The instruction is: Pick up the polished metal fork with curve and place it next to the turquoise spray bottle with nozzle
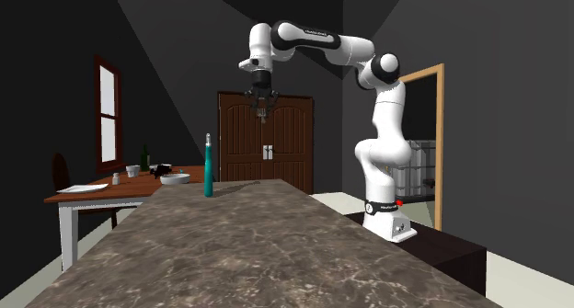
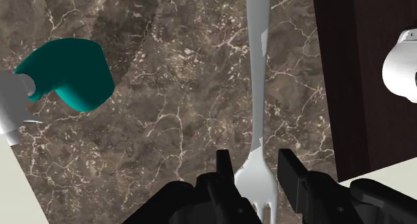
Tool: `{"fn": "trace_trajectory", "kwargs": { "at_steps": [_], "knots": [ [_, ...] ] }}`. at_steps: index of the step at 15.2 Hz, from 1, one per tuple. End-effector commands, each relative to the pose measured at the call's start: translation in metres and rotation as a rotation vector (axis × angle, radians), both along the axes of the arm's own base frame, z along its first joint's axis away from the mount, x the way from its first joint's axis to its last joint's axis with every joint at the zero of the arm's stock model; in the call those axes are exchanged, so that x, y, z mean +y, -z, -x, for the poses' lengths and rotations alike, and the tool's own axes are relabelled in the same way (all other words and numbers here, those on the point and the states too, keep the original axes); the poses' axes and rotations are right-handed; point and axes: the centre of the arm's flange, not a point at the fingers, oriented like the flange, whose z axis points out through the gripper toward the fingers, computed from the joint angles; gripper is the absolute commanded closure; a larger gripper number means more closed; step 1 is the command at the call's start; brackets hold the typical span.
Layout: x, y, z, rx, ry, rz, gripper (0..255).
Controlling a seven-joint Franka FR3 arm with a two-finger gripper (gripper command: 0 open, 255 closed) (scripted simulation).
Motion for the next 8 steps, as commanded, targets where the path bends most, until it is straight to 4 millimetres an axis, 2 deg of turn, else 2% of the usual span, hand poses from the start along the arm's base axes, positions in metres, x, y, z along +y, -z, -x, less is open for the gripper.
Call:
{"fn": "trace_trajectory", "kwargs": {
  "at_steps": [1, 8],
  "knots": [
    [-0.001, 0.010, 0.000, 0.000, -0.001, 0.000, 255],
    [-0.001, 0.047, 0.000, 0.000, -0.001, 0.000, 255]
  ]
}}
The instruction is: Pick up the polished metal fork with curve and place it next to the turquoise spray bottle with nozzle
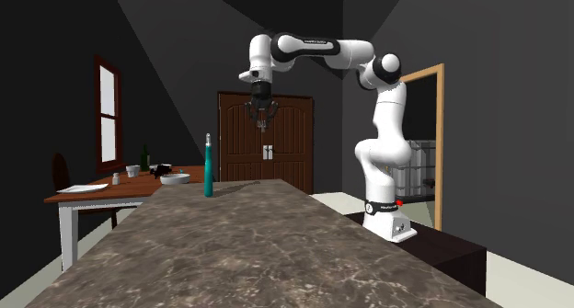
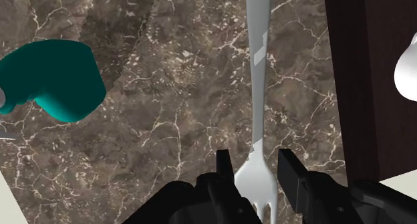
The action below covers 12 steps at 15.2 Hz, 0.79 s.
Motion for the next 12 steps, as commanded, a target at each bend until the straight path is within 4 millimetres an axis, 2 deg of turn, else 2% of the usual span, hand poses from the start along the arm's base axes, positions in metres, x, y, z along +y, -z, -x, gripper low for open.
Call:
{"fn": "trace_trajectory", "kwargs": {
  "at_steps": [1, 12],
  "knots": [
    [0.000, 0.010, 0.000, -0.001, 0.000, 0.000, 255],
    [0.000, 0.068, 0.000, -0.001, 0.000, 0.000, 255]
  ]
}}
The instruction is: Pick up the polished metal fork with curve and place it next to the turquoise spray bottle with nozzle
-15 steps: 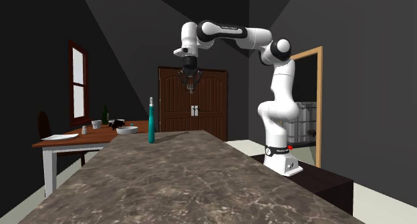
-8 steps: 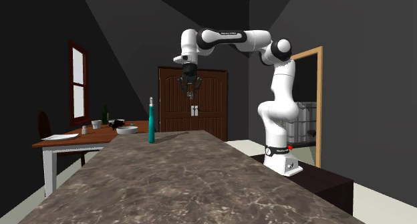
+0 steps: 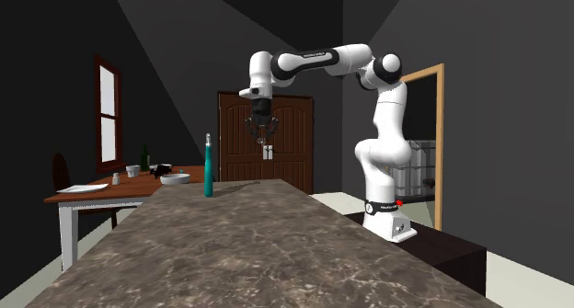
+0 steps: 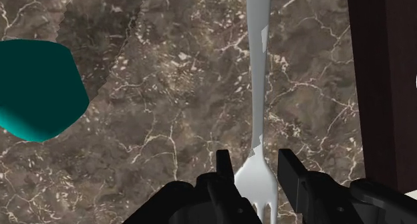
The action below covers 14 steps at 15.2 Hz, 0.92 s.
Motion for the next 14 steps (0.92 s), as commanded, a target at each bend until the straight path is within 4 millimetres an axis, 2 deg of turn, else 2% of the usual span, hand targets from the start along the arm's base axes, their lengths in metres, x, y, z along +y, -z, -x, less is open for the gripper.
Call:
{"fn": "trace_trajectory", "kwargs": {
  "at_steps": [1, 14],
  "knots": [
    [0.000, 0.010, 0.000, 0.000, 0.000, 0.000, 255],
    [0.000, 0.079, 0.000, 0.000, 0.000, 0.000, 255]
  ]
}}
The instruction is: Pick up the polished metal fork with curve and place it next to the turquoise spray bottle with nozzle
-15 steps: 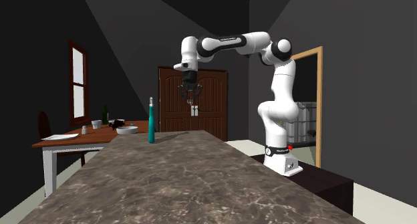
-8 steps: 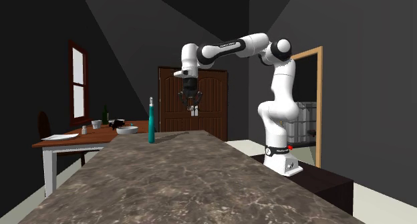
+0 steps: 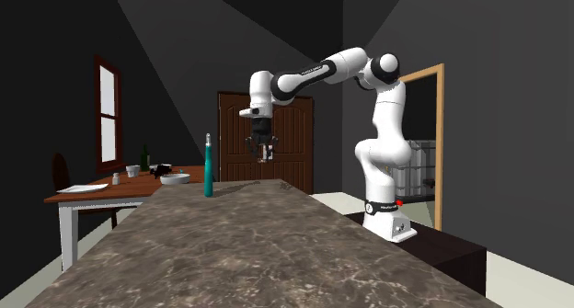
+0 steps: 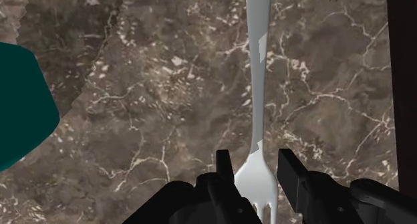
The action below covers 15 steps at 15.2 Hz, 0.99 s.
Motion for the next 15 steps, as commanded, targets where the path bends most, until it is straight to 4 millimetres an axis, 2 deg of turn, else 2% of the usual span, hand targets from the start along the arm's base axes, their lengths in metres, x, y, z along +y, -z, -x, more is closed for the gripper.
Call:
{"fn": "trace_trajectory", "kwargs": {
  "at_steps": [1, 15],
  "knots": [
    [0.000, 0.011, -0.001, 0.000, 0.000, 0.000, 255],
    [0.000, 0.085, -0.001, 0.000, 0.000, 0.000, 255]
  ]
}}
